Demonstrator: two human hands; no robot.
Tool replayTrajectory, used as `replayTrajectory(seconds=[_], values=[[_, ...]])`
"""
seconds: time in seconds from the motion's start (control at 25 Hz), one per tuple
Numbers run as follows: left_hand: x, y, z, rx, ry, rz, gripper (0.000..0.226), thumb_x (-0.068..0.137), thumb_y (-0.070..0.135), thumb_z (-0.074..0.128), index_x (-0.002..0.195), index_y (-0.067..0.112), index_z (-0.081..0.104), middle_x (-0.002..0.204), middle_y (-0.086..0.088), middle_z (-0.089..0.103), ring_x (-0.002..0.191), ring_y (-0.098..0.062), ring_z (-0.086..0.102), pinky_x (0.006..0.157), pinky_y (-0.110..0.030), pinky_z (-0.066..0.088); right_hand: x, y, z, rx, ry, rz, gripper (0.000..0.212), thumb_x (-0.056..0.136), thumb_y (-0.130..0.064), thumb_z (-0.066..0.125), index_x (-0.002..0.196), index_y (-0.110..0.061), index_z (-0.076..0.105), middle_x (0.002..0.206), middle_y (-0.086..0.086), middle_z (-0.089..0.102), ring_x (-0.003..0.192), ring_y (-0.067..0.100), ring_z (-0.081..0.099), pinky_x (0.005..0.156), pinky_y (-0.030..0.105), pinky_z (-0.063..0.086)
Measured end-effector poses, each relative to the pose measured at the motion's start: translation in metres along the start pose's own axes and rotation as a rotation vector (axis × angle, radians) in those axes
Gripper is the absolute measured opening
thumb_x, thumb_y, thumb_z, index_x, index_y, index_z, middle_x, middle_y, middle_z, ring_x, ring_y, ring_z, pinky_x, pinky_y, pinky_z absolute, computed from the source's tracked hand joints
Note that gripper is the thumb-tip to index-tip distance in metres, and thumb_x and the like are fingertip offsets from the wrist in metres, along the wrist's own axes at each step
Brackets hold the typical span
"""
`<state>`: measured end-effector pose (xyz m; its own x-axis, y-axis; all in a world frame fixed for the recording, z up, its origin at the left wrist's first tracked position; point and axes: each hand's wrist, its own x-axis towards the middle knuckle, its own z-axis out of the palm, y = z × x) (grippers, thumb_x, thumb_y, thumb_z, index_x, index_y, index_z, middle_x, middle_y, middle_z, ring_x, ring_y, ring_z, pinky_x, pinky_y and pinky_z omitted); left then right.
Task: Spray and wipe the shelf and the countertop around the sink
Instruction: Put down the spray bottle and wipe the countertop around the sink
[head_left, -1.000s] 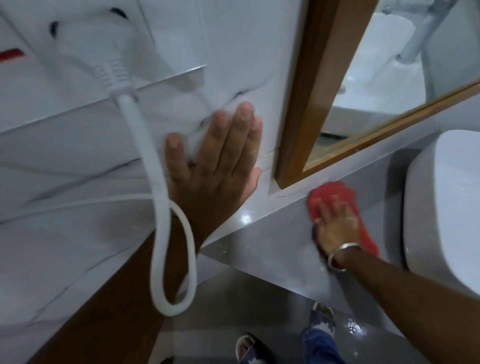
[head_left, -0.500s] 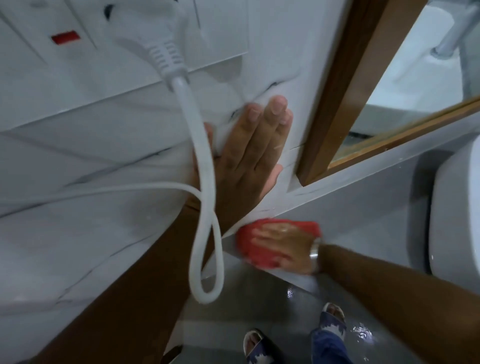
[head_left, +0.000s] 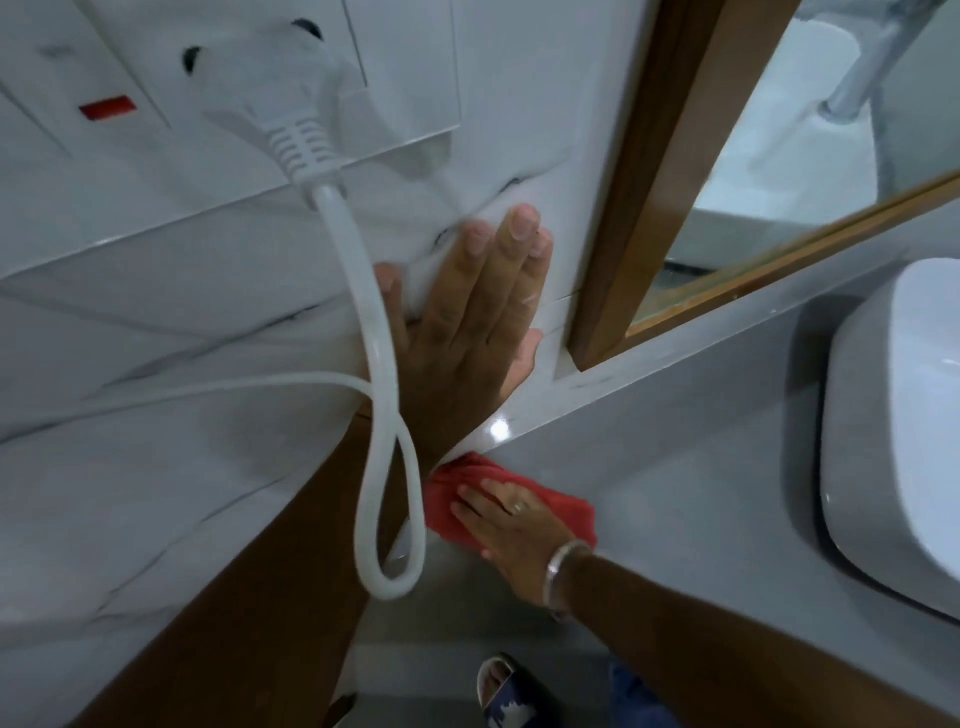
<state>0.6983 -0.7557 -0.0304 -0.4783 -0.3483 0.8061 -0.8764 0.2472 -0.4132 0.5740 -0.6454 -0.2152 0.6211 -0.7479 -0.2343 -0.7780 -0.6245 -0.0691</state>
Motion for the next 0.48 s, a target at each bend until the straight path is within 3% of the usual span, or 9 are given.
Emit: replayTrajectory(seconds=[0.08, 0.12, 0.2, 0.24, 0.32, 0.4, 0.48], values=[[-0.002, 0.002, 0.0, 0.023, 0.039, 0.048, 0.08, 0.096, 0.048, 0.052, 0.159, 0.01, 0.022, 0.161, -0.009, 0.018, 0.148, -0.026, 0.015, 0.12, -0.06, -0.01, -0.08, -0.001, 0.014, 0.12, -0.166, 0.107, 0.084, 0.071, -0.039, 0.076, 0.145, -0.025, 0.038, 0.148, 0.001, 0.048, 0.131, 0.025, 0.051, 0.104, 0.045, 0.045], [-0.003, 0.004, 0.001, 0.024, 0.042, 0.055, 0.079, 0.097, 0.048, 0.051, 0.159, 0.01, 0.022, 0.161, -0.009, 0.017, 0.149, -0.027, 0.014, 0.12, -0.059, -0.011, -0.12, 0.018, 0.021, 0.048, -0.117, 0.182, 0.082, 0.072, -0.043, 0.071, 0.145, -0.024, 0.039, 0.148, 0.001, 0.048, 0.131, 0.025, 0.05, 0.108, 0.044, 0.039], [-0.001, 0.003, 0.0, 0.025, 0.004, 0.035, 0.079, 0.097, 0.049, 0.05, 0.159, 0.01, 0.022, 0.162, -0.01, 0.018, 0.15, -0.027, 0.01, 0.119, -0.059, -0.013, -0.167, 0.085, 0.024, -0.077, -0.063, 0.417, 0.07, 0.086, -0.045, 0.05, 0.148, -0.017, 0.035, 0.153, 0.011, 0.042, 0.137, 0.032, 0.044, 0.12, 0.04, 0.013], [0.001, 0.001, 0.001, 0.029, -0.006, 0.034, 0.079, 0.097, 0.049, 0.05, 0.159, 0.01, 0.021, 0.161, -0.01, 0.021, 0.153, -0.027, 0.005, 0.119, -0.059, -0.013, -0.17, 0.115, 0.016, -0.051, -0.055, 0.532, 0.066, 0.093, -0.043, 0.037, 0.151, -0.013, 0.027, 0.158, 0.016, 0.031, 0.144, 0.034, 0.033, 0.121, 0.039, 0.002], [0.001, 0.003, 0.001, 0.062, -0.017, 0.012, 0.08, 0.096, 0.05, 0.051, 0.159, 0.01, 0.021, 0.158, -0.009, 0.026, 0.154, -0.027, -0.007, 0.119, -0.059, -0.013, -0.128, 0.132, 0.006, 0.074, -0.097, 0.751, 0.062, 0.1, -0.037, 0.023, 0.155, -0.012, 0.008, 0.164, 0.016, 0.006, 0.151, 0.035, 0.005, 0.123, 0.045, -0.001], [0.004, 0.004, 0.001, 0.112, -0.033, 0.02, 0.081, 0.096, 0.051, 0.051, 0.159, 0.01, 0.02, 0.157, -0.008, 0.028, 0.153, -0.027, -0.011, 0.117, -0.06, -0.012, -0.083, 0.094, 0.011, 0.114, -0.087, 0.684, 0.061, 0.1, -0.035, 0.022, 0.154, -0.011, 0.007, 0.164, 0.015, 0.006, 0.151, 0.036, 0.002, 0.122, 0.051, 0.007], [0.005, 0.002, -0.002, 0.096, -0.046, 0.039, 0.081, 0.096, 0.052, 0.05, 0.159, 0.01, 0.02, 0.157, -0.009, 0.028, 0.154, -0.027, -0.004, 0.117, -0.06, -0.013, -0.099, 0.044, 0.029, 0.104, -0.068, 0.436, 0.064, 0.096, -0.042, 0.027, 0.154, -0.017, 0.016, 0.161, 0.014, 0.023, 0.148, 0.037, 0.019, 0.117, 0.051, 0.023]])
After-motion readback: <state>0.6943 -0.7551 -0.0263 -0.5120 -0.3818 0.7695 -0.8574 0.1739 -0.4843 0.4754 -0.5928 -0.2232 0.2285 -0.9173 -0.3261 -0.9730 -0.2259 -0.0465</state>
